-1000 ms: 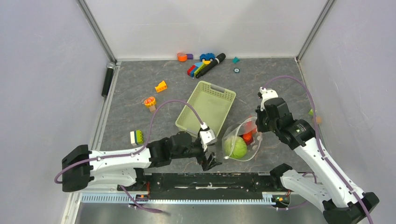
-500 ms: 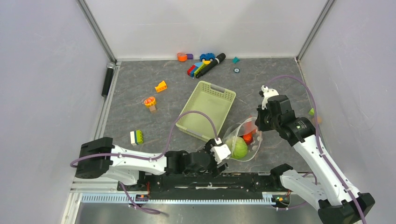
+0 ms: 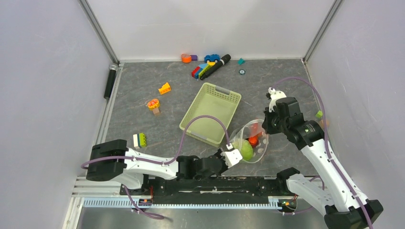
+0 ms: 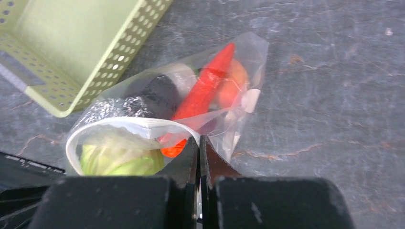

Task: Place the food in the zip-top bag and seal the zipper

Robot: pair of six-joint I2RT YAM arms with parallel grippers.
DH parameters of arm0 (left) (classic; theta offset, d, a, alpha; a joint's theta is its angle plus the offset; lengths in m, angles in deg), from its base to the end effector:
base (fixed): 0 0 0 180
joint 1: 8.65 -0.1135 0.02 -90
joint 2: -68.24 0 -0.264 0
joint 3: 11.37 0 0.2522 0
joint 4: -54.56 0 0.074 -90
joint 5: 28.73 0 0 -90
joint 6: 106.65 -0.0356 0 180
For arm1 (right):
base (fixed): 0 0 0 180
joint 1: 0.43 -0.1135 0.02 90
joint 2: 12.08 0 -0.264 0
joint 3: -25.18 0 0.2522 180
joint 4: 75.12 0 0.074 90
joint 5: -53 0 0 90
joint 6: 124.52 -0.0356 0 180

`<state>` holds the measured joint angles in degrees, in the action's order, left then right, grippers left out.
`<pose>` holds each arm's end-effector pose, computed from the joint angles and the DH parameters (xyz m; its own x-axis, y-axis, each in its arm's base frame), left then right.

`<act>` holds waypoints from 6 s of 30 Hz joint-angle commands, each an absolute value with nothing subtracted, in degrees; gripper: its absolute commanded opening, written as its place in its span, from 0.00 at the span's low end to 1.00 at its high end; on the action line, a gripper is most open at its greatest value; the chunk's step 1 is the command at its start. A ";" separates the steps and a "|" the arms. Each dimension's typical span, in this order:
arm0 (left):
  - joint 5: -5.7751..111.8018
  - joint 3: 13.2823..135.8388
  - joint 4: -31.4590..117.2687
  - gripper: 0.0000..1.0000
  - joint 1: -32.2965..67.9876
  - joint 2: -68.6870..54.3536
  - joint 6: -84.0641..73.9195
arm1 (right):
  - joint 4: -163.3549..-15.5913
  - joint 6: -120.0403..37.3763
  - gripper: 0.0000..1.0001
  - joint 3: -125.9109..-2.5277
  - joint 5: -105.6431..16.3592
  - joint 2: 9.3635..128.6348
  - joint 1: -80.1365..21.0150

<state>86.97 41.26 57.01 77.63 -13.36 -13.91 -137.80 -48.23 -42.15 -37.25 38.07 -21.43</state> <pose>0.0347 -0.2954 0.2051 -0.0707 0.4238 -0.9030 0.8716 0.4665 0.1506 0.1573 0.0606 0.3125 -0.7325 -0.0273 -0.6802 -0.1931 0.9665 0.1691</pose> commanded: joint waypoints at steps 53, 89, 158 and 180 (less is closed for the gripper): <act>34.69 52.39 44.87 0.02 56.24 -0.04 -35.43 | -107.83 -23.08 0.95 -33.15 -94.37 26.15 -30.79; 41.12 50.37 40.25 0.32 56.27 3.33 -36.49 | -126.34 -15.11 0.00 -38.66 -68.86 31.83 -39.27; 37.60 30.40 85.10 0.02 52.54 0.87 -6.55 | -118.21 -23.71 0.60 -40.72 -79.07 34.85 -39.89; 37.31 31.21 83.70 0.02 52.52 1.17 -6.19 | -120.09 -21.84 0.34 -40.09 -73.01 37.59 -43.32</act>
<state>37.18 29.88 83.08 52.53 -0.31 -4.16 -120.30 -22.55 -38.87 -76.27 37.68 -42.72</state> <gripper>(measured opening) 0.028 0.407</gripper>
